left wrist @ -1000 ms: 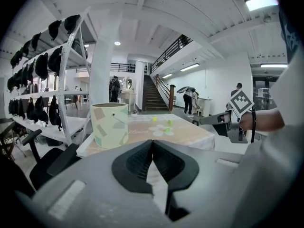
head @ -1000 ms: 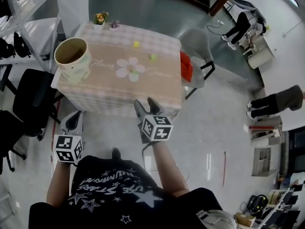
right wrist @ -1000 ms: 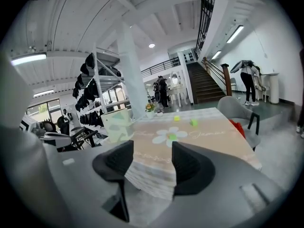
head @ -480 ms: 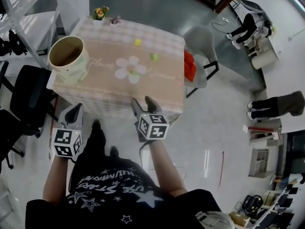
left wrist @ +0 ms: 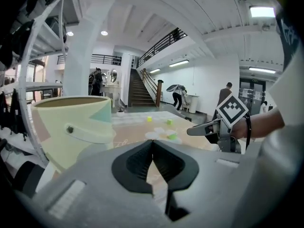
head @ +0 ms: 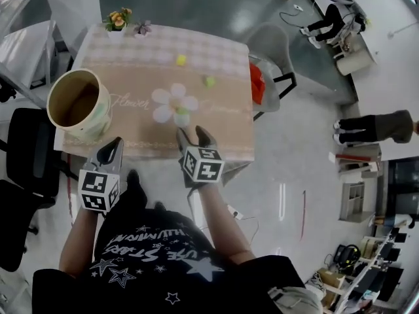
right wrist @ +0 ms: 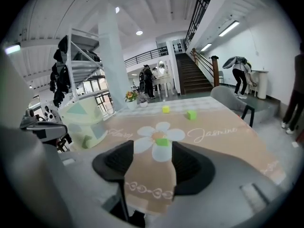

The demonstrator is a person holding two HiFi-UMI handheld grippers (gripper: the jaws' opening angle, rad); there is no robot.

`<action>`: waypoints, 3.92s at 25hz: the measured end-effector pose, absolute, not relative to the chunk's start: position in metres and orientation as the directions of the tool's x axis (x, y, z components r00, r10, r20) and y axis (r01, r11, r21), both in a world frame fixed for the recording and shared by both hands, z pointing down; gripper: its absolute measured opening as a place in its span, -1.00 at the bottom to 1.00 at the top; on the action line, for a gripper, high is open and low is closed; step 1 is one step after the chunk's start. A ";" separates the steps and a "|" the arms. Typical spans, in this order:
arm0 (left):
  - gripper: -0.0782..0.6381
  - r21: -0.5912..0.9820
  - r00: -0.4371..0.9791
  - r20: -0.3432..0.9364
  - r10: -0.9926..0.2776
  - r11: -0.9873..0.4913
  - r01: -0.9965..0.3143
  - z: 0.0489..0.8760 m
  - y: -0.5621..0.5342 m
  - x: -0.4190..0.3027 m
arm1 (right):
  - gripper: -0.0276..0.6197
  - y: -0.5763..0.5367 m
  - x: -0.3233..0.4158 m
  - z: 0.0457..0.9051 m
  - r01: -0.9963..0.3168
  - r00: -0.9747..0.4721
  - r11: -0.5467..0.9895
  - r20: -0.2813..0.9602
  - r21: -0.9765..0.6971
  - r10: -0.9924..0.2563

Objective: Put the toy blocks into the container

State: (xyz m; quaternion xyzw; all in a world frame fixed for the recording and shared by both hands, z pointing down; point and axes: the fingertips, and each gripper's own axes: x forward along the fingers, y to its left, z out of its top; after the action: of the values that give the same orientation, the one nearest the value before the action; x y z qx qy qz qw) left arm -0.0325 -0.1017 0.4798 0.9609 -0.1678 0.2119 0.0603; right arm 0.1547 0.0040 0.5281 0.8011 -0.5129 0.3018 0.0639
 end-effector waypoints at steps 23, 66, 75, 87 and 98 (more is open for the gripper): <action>-0.76 0.179 0.866 0.499 0.020 -0.980 -0.081 0.534 -0.136 0.037 | -0.28 -0.060 0.203 0.604 -0.745 0.398 -0.666 0.770 -0.047 -0.499; -0.76 0.020 0.403 0.390 -0.828 -0.430 -0.903 0.449 -0.135 -0.121 | -0.45 -0.196 0.063 0.392 -0.918 -0.396 0.369 0.363 -0.143 -0.844; -0.76 0.035 0.403 0.395 -0.826 -0.425 -0.905 0.449 -0.165 -0.179 | -0.45 -0.231 -0.002 0.381 -0.909 -0.411 0.405 0.351 -0.092 -0.842; -0.76 0.078 0.487 0.386 -0.784 -0.498 -0.863 0.453 -0.192 -0.197 | -0.32 -0.240 -0.034 0.394 -0.918 -0.383 0.393 0.396 -0.060 -0.834; -0.76 0.089 0.536 0.410 -0.738 -0.552 -0.829 0.465 -0.176 -0.172 | -0.32 -0.220 -0.005 0.393 -0.934 -0.356 0.337 0.342 -0.115 -0.870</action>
State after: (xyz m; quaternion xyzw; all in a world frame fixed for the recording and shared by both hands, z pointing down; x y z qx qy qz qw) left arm -0.1717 -0.1761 0.4651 0.8654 -0.4528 0.1647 0.1375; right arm -0.0050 -0.2204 0.3928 0.5567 -0.8102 0.1466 0.1101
